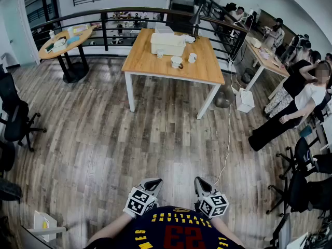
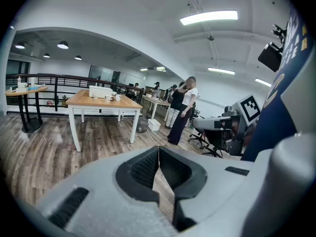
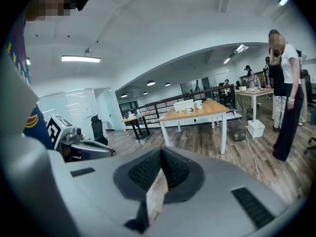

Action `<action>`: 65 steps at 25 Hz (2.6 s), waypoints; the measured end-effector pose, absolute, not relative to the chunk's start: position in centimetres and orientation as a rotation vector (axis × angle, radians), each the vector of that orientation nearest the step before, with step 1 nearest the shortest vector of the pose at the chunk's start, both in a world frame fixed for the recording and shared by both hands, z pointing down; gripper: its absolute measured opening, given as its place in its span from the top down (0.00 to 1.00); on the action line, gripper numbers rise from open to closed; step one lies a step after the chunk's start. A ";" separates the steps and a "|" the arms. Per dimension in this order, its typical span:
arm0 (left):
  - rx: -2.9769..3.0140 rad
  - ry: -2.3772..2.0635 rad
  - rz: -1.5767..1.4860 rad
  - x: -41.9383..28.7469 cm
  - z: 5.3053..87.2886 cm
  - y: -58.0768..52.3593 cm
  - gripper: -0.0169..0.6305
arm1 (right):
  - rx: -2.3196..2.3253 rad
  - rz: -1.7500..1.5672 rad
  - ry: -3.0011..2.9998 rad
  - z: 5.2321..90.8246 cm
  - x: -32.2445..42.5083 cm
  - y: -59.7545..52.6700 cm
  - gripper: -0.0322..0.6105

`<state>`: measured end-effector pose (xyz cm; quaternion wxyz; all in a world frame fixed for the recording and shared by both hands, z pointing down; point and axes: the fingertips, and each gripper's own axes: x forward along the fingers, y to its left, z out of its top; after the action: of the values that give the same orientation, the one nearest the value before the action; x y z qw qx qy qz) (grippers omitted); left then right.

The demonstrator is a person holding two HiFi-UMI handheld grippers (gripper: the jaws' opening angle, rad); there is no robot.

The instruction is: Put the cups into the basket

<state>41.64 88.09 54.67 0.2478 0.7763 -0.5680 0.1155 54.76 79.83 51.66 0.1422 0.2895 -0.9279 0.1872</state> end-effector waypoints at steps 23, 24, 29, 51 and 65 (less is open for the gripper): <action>2.084 -1.543 0.355 39.6 56.5 89.8 0.95 | 0.855 0.606 -2.681 52.1 53.8 80.8 0.93; 2.079 -1.546 0.345 39.6 56.5 89.4 0.95 | 0.859 0.605 -2.680 52.1 53.8 80.4 0.93; 2.092 -1.553 0.327 39.0 56.3 86.9 0.95 | 0.836 0.643 -2.686 53.0 52.6 79.0 0.93; 2.029 -1.567 0.364 35.1 54.9 62.3 0.95 | 0.701 0.790 -2.660 54.7 45.3 53.4 0.93; 1.906 -1.719 0.260 26.4 53.5 54.6 0.95 | 0.583 0.765 -2.651 54.3 38.4 44.4 0.93</action>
<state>26.41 54.65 53.52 0.2771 0.7098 -0.6403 0.0967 38.35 44.44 54.29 0.1602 0.2041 -0.9279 0.2676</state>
